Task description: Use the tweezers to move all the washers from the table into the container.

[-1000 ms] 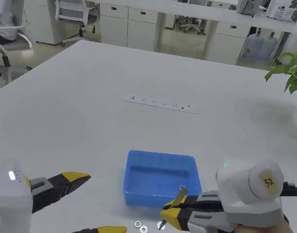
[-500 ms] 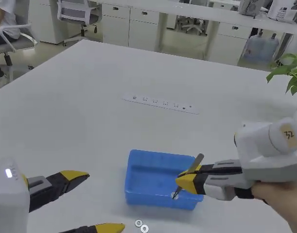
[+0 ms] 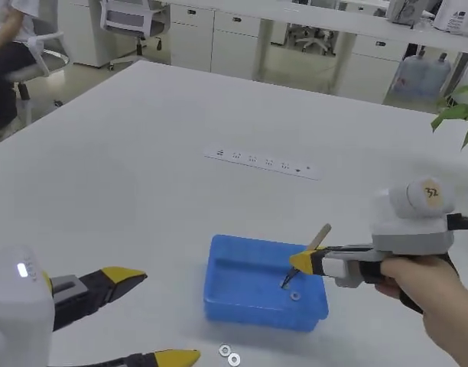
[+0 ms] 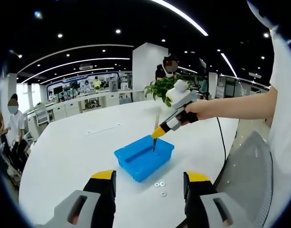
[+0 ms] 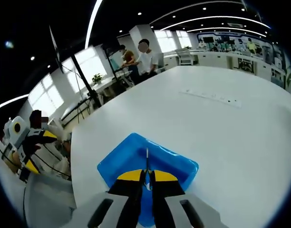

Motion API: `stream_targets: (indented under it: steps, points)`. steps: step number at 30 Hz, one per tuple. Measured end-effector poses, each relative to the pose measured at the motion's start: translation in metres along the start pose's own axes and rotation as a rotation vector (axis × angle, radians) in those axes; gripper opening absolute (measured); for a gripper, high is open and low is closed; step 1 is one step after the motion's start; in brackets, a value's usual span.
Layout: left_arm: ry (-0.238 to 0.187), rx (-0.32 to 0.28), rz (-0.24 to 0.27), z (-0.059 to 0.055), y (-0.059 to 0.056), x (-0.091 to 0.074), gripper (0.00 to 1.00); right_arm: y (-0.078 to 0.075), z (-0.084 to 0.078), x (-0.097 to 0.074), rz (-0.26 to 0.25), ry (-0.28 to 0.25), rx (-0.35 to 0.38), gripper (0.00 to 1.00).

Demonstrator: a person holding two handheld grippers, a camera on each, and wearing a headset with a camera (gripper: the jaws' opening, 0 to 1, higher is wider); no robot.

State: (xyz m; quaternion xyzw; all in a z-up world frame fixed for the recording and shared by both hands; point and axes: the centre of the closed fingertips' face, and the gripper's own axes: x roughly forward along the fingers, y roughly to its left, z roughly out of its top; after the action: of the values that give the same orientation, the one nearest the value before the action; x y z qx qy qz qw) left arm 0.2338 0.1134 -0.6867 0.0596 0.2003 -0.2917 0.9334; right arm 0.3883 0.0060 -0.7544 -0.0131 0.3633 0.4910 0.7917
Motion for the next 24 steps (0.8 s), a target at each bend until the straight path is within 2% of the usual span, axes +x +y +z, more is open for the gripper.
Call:
stream_targets:
  steps: [5, 6, 16, 20, 24]
  points:
    - [0.006, 0.001, 0.006, -0.001, 0.001, -0.002, 0.56, -0.005, -0.006, 0.012, 0.001, 0.016, 0.030, 0.03]
    - [0.006, 0.000, 0.008, -0.001, 0.002, -0.002, 0.56, -0.012, -0.007, 0.015, -0.002, 0.022, 0.031, 0.03]
    - [0.012, -0.002, 0.010, -0.002, 0.000, -0.003, 0.55, -0.015, -0.015, 0.017, -0.018, 0.044, 0.058, 0.03]
    - [0.010, -0.001, 0.007, -0.001, -0.001, -0.002, 0.55, -0.015, -0.015, 0.015, -0.020, 0.032, 0.059, 0.03]
    - [0.008, 0.006, 0.002, 0.001, -0.003, -0.001, 0.55, -0.014, -0.009, 0.009, -0.015, -0.010, 0.084, 0.03]
